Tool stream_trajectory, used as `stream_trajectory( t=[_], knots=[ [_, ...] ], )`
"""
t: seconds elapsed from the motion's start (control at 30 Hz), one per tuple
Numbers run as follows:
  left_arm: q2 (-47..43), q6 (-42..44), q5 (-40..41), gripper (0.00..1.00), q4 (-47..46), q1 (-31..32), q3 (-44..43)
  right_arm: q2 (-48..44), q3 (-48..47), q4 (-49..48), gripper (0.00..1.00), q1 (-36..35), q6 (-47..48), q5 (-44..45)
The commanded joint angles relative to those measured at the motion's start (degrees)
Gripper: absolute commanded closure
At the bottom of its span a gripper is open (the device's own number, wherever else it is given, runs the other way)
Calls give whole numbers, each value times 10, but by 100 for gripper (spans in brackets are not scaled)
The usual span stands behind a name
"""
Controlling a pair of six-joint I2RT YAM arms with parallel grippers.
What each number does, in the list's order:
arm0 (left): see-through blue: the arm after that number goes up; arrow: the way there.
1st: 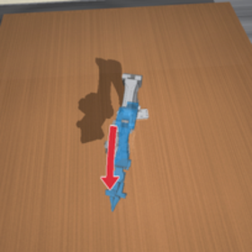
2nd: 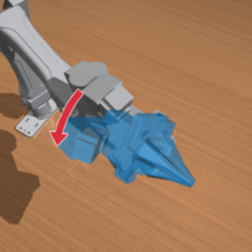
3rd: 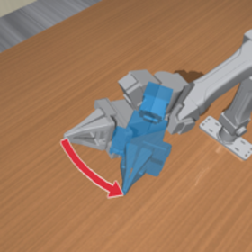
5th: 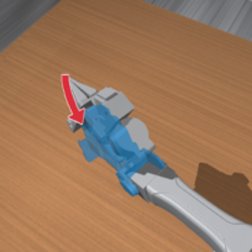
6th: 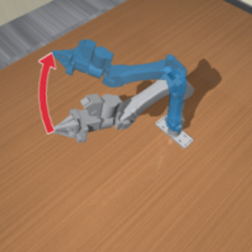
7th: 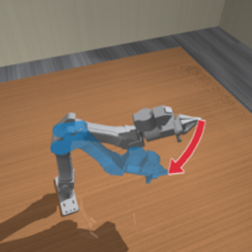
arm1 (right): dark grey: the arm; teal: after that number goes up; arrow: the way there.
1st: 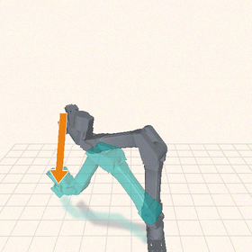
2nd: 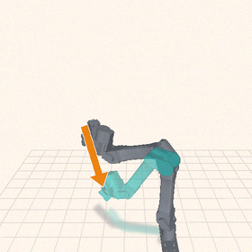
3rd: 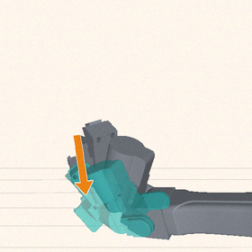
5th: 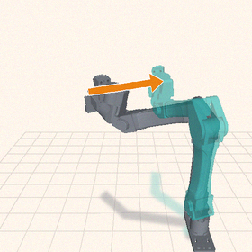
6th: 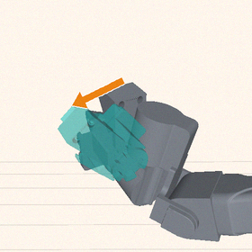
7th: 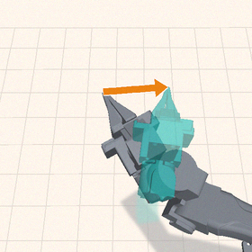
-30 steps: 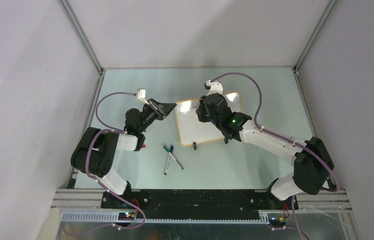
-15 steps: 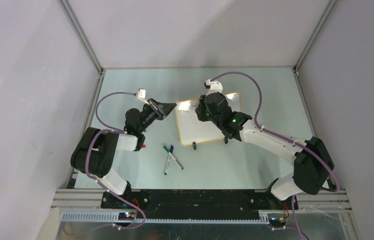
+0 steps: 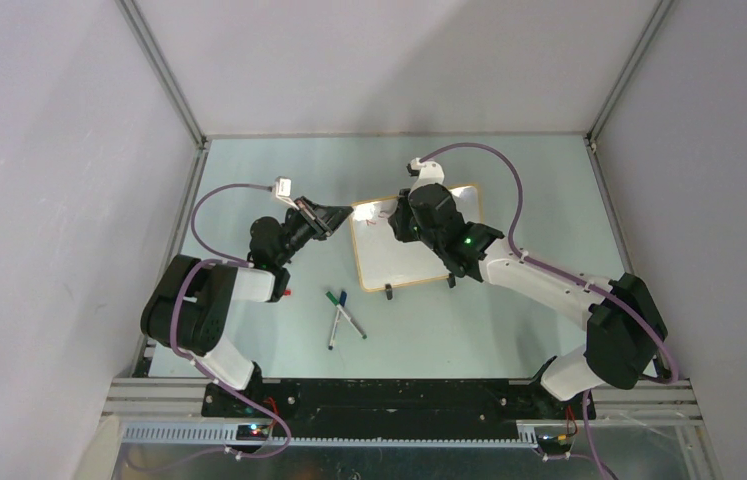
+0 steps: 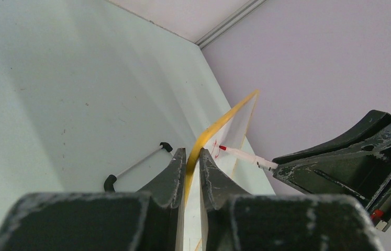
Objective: Write a sentence on the whiteboard
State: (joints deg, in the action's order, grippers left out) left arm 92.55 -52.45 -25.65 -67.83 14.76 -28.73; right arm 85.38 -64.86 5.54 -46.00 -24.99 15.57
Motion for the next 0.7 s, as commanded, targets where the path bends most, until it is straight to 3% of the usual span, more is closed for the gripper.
stream_trajectory(
  t=[0.0,0.67],
  knots=[
    [-21,8,-5,100,-12,4,-5,4,-13,-12,100,2,4,-5],
    [-28,12,-3,100,-6,4,-4,4,-13,17,100,6,3,-19]
  ],
)
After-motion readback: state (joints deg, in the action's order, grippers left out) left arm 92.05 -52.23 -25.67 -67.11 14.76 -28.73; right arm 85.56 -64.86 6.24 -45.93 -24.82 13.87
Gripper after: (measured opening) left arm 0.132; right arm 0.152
